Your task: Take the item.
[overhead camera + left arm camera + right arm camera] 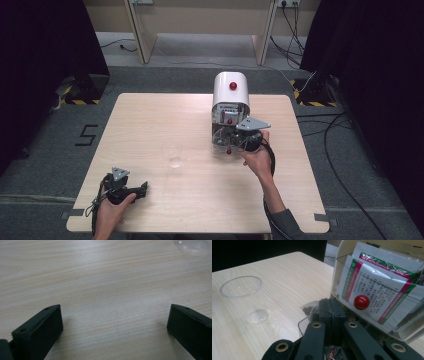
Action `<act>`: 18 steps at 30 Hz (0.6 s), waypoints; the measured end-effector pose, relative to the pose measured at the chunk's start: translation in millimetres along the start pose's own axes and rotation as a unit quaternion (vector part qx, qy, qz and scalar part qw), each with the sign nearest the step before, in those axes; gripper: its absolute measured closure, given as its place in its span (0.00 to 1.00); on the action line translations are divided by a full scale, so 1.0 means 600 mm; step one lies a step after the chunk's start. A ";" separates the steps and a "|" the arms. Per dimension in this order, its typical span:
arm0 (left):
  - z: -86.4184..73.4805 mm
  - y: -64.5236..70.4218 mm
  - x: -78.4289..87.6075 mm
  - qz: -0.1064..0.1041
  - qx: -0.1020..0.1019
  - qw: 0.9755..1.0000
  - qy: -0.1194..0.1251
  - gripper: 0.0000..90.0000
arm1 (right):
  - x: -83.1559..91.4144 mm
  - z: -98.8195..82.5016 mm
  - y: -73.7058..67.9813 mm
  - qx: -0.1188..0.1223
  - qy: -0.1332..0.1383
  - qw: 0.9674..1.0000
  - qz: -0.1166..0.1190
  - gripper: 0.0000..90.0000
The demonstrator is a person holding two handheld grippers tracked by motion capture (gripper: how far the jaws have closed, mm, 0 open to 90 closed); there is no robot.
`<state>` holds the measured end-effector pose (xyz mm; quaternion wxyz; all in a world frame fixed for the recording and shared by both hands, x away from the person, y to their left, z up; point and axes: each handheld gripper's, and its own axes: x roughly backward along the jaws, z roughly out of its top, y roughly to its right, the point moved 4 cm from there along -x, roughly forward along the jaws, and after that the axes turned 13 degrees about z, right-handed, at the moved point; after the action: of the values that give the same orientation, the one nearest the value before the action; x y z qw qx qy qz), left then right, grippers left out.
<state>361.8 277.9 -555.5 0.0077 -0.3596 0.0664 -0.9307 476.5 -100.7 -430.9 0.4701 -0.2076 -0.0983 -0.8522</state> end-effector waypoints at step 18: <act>0.000 0.000 0.000 0.000 0.000 1.000 0.000 0.00 | -0.004 0.028 -0.023 0.023 0.015 1.000 0.012 1.00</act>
<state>361.8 277.9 -555.5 0.0077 -0.3596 0.0665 -0.9307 470.5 -85.5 -416.3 0.4866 -0.1846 -0.1080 -0.8470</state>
